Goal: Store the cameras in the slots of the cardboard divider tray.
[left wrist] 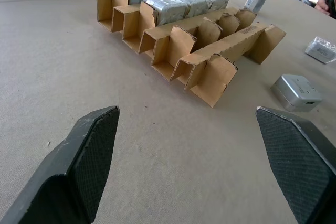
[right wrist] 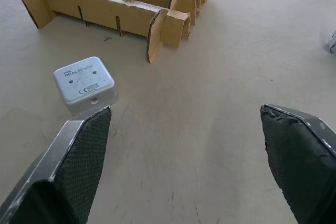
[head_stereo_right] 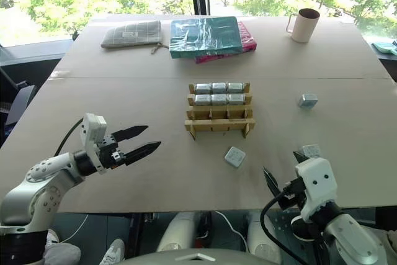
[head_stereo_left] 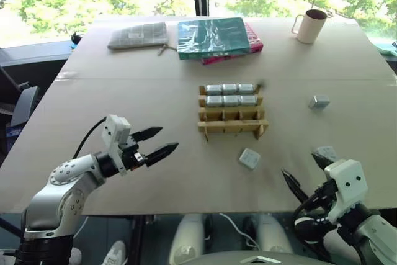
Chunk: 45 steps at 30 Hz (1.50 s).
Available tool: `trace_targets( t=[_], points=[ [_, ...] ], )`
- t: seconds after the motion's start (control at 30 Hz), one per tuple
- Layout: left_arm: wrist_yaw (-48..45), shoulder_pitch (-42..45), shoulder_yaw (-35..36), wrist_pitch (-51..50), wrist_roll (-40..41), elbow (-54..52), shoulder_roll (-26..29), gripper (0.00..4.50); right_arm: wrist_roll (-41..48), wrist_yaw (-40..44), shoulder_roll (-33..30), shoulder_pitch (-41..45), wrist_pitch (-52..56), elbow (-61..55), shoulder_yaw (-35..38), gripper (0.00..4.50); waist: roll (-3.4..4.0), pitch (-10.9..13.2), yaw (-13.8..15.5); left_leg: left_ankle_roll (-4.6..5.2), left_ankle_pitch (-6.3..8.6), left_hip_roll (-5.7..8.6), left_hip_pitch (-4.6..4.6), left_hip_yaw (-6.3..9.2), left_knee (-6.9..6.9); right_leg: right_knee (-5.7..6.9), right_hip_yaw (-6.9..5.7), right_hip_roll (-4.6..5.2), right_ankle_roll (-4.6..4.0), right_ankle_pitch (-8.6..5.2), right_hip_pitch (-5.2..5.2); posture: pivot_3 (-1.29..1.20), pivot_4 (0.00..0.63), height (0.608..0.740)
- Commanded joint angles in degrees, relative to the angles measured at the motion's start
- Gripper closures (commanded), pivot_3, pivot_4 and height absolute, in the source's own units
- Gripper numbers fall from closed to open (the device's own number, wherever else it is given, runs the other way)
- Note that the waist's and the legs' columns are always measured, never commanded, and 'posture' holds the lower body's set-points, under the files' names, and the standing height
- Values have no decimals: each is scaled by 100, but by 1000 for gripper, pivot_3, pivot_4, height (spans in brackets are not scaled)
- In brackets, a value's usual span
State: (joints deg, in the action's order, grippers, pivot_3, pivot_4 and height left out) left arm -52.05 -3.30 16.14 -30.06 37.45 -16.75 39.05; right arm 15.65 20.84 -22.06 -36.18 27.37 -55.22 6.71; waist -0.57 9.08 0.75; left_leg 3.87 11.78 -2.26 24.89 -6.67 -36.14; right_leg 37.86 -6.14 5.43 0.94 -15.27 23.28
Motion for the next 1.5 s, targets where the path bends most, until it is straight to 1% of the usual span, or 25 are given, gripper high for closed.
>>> trace_targets(
  t=[0.03,0.13,0.3,0.37,0.5,0.57,0.63,0.73,0.9,1.07,1.13,1.17,1.2,1.23,1.33,1.4,1.43,1.5],
  points=[
    [62,229,58,-117,237,-64,-40,217,-114,-160,-41,66,123,-191,46,0,0,0,2,0,0,0,0,0,0,0,0,0,0,0,0,0,150,740],
    [125,582,64,-312,511,-31,-160,217,-210,-428,-11,237,494,-323,107,0,-4,-1,18,0,0,0,2,9,-14,5,-8,0,0,0,-6,0,150,740],
    [57,742,-4,-335,586,-102,-171,217,-55,-512,95,312,725,-363,238,0,-4,-2,-7,0,0,0,-2,6,-15,5,-6,-1,0,1,-10,0,150,740],
    [-156,736,-72,-317,658,-217,-112,217,25,-579,175,346,833,-320,359,0,-4,-3,-2,-1,-2,-2,-2,6,-15,5,-7,-7,16,10,-10,0,150,740],
    [-720,647,-244,-139,667,-408,47,217,140,-666,260,459,1040,-184,654,0,-4,-3,0,-1,-2,-3,-2,6,-15,5,-8,-9,15,9,-10,0,150,740],
    [-1019,604,-371,206,458,-501,113,217,262,-722,294,601,1242,-71,866,0,-4,-3,0,-1,-1,-3,-3,6,-16,5,-6,-8,0,1,-11,0,150,740],
    [-1328,570,-470,307,429,-562,241,217,329,-775,289,760,1464,53,1028,0,-3,-2,0,0,0,-3,-4,6,-16,5,-6,-8,-2,2,-12,0,150,740],
    [-1784,624,-564,288,574,-606,461,217,378,-748,121,1003,1826,321,1138,0,1,-1,-4,0,0,-5,-6,6,-16,5,-6,-9,-4,2,-12,0,150,740],
    [-2079,835,-637,218,674,-618,604,217,634,-877,144,1673,2365,848,1448,0,2,1,-3,0,0,-4,-4,6,-16,5,-6,-9,-4,2,-11,0,150,740],
    [-2086,998,-625,79,816,-672,670,217,817,-923,210,2043,2741,1247,1662,0,2,1,7,2,-1,-4,-3,5,-16,5,-6,-14,3,6,-12,0,150,740],
    [-2054,1066,-627,23,864,-690,670,139,868,-912,205,2083,2855,1356,1672,497,2,1,4,2,-1,-4,-2,6,-17,4,-6,-18,13,11,-12,0,150,740],
    [-2075,1087,-631,7,879,-699,683,139,894,-915,218,2087,2910,1393,1673,678,3,1,0,3,-2,-4,-2,5,-17,5,-5,-19,16,13,-13,0,150,740],
    [-2075,1126,-640,-26,906,-714,694,139,893,-882,202,2078,2884,1421,1642,1052,3,1,-1,6,-4,-4,-2,5,-17,5,-4,-21,17,13,-14,0,150,740],
    [-2085,1150,-647,-47,929,-725,708,139,886,-870,200,2071,2857,1431,1620,1640,2,1,-2,10,-6,-5,-3,4,-17,5,-4,-22,17,14,-20,0,150,740],
    [-2082,1221,-689,-80,958,-757,714,139,793,-850,132,2039,2693,1409,1543,2559,3,1,-2,4,-2,-6,-8,5,-17,5,-5,-25,17,14,-22,0,150,740],
    [-1742,1379,-717,-328,1064,-774,626,139,327,-660,-296,1876,2086,1222,1238,2556,8,4,-1,2,-1,-6,-10,5,-18,5,-4,-26,15,13,-22,0,150,740],
    [-1424,1493,-737,-510,1109,-779,544,139,-54,-505,-663,1770,1616,1070,962,2556,17,9,4,2,-1,-6,-9,6,-18,4,-4,-25,15,13,-21,0,150,740],
    [-706,1790,-731,-1140,1527,-779,377,139,-679,-331,-1262,1682,896,809,506,2556,26,18,5,4,-2,1,-7,7,-22,3,0,-23,15,12,-22,0,150,740]
  ],
)
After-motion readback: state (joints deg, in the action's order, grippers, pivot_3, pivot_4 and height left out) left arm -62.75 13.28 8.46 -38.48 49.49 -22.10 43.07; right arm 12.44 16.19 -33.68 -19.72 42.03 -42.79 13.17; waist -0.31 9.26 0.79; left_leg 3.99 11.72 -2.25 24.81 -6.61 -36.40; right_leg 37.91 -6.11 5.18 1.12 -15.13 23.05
